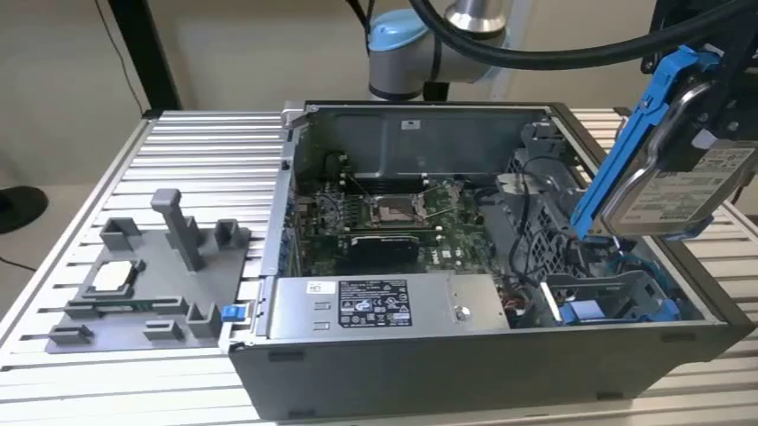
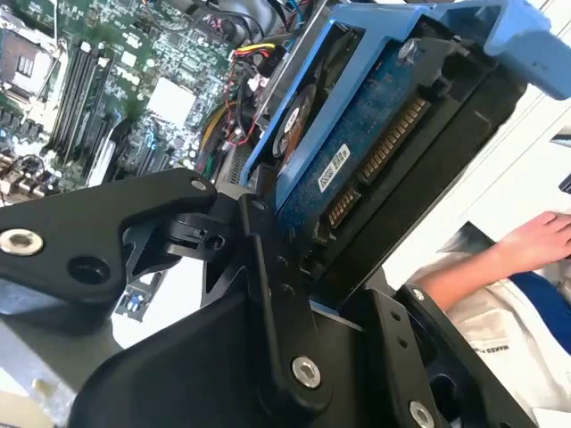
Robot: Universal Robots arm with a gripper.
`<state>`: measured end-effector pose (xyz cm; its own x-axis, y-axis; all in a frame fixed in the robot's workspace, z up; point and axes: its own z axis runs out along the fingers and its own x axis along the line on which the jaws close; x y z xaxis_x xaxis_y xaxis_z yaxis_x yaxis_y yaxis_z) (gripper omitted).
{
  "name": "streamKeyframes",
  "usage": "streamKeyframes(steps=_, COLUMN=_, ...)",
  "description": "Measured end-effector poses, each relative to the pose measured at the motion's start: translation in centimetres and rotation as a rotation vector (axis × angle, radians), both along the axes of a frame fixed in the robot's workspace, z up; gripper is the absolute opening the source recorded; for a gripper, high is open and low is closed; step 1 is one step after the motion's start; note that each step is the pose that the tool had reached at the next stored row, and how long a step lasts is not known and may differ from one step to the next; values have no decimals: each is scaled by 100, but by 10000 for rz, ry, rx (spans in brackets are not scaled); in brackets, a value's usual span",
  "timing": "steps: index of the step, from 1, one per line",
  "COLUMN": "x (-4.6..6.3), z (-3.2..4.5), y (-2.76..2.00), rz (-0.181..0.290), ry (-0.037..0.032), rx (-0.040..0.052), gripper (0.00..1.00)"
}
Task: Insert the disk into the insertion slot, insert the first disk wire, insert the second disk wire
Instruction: 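Insert the disk into the insertion slot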
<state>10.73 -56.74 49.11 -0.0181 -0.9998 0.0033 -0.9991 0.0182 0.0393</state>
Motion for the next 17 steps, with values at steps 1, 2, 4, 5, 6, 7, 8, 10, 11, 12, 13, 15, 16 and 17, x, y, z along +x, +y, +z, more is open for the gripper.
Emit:
streamKeyframes(steps=1, x=0, z=-6, y=0, rz=0, ry=0, rx=0, gripper=0)
streamKeyframes(steps=2, x=0, z=-14, y=0, rz=-1, ry=0, rx=-1, gripper=0)
streamKeyframes(steps=4, x=2, z=-37, y=0, rz=0, ry=0, rx=0, gripper=0)
streamKeyframes(steps=5, x=4, z=-49, y=0, rz=0, ry=0, rx=-1, gripper=0)
streamKeyframes(steps=6, x=5, z=-62, y=0, rz=-1, ry=1, rx=-2, gripper=0)
streamKeyframes(steps=7, x=6, z=-76, y=1, rz=-1, ry=2, rx=-2, gripper=0)
streamKeyframes(steps=8, x=8, z=-94, y=0, rz=-1, ry=4, rx=0, gripper=0)
streamKeyframes(steps=10, x=12, z=-122, y=0, rz=0, ry=9, rx=-1, gripper=0)
streamKeyframes(steps=11, x=15, z=-135, y=-2, rz=0, ry=13, rx=0, gripper=0)
streamKeyframes(steps=12, x=19, z=-148, y=-3, rz=1, ry=18, rx=1, gripper=0)
streamKeyframes(steps=13, x=23, z=-161, y=-5, rz=0, ry=23, rx=3, gripper=0)
streamKeyframes(steps=15, x=32, z=-183, y=-9, rz=0, ry=33, rx=0, gripper=0)
streamKeyframes(steps=16, x=37, z=-194, y=-13, rz=0, ry=40, rx=0, gripper=0)
streamKeyframes(steps=17, x=41, z=-205, y=-17, rz=0, ry=45, rx=1, gripper=0)
